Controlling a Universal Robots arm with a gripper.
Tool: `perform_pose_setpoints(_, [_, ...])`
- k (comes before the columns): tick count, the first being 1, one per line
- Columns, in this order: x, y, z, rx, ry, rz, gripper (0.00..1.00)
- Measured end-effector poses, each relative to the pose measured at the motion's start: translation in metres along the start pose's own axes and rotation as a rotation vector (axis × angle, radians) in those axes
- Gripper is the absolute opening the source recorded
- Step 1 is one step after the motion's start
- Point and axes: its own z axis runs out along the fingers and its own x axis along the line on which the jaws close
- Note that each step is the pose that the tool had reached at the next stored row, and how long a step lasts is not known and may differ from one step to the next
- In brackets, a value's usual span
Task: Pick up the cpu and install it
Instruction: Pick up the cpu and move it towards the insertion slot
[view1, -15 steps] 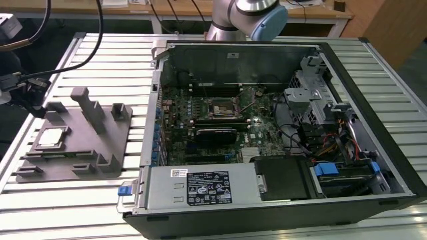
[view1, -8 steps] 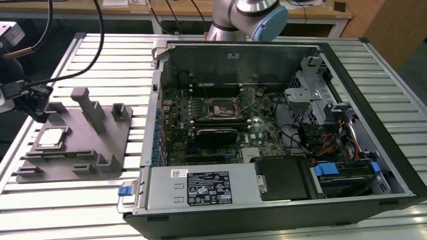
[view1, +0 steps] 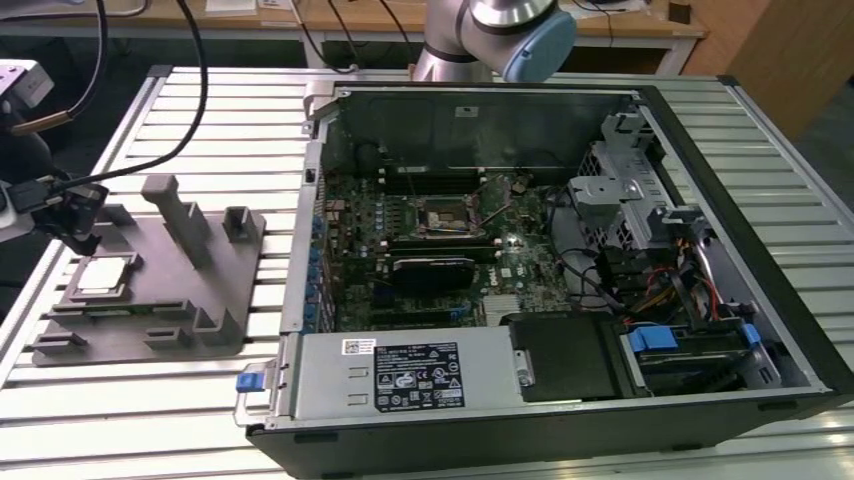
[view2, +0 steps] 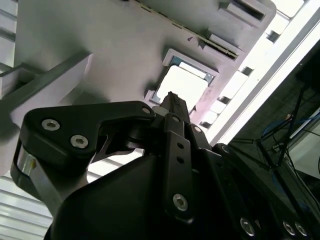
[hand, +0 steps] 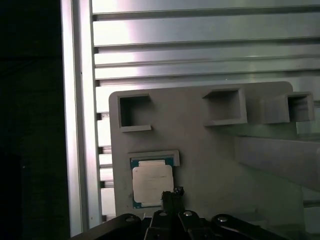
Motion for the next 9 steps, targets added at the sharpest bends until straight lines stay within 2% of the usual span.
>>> perform_pose_setpoints(6, [0.0031, -0.0018, 0.0101, 0.0005, 0.0003, 0.0, 0.11])
perform_pose_setpoints(9, [0.0048, -0.0022, 0.0154, 0.0036, 0.0008, 0.0, 0.11])
